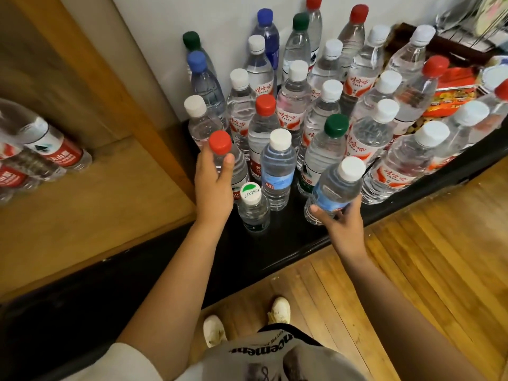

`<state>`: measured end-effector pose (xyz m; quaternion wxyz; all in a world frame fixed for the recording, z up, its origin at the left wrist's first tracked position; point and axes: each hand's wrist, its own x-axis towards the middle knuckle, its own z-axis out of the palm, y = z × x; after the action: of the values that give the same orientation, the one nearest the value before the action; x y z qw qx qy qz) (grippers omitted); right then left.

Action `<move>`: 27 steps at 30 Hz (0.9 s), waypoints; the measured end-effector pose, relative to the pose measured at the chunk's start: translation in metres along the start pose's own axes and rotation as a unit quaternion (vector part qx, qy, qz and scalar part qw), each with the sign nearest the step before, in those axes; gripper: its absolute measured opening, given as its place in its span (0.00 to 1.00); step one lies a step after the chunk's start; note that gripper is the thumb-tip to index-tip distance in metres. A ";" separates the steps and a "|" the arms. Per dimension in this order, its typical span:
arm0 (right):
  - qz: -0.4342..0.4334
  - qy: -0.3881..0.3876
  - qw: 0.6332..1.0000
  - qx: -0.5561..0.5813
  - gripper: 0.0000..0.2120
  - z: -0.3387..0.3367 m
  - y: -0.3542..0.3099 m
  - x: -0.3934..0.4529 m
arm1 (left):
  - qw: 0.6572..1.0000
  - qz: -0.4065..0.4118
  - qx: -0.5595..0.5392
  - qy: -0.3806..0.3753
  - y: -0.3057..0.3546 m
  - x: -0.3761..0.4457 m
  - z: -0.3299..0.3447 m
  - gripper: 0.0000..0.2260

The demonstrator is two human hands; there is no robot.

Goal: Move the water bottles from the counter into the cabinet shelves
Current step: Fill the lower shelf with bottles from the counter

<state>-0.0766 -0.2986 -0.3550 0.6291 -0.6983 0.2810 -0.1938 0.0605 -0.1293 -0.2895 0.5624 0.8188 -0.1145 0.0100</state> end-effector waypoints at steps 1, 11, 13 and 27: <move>-0.002 -0.001 1.000 -0.003 0.32 -0.001 0.001 -0.001 | 1.000 -0.002 -0.009 0.011 -0.001 -0.005 -0.001 0.15; -0.028 -0.017 0.996 -0.080 0.35 -0.005 0.008 -0.010 | 0.997 -0.011 0.010 0.075 -0.004 -0.048 -0.016 0.16; -0.034 -0.026 0.996 -0.081 0.34 -0.003 0.004 -0.014 | 0.996 -0.027 0.019 0.085 -0.002 -0.057 -0.020 0.16; 0.033 -0.152 0.986 -0.055 0.28 0.059 -0.008 -0.079 | 0.968 -0.153 -0.138 0.146 -0.019 -0.074 -0.112 0.05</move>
<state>-0.0991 -0.2028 -0.3481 0.6312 -0.7436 0.2152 -0.0490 0.0053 -0.0059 -0.2767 0.6756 0.7306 0.0952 0.0270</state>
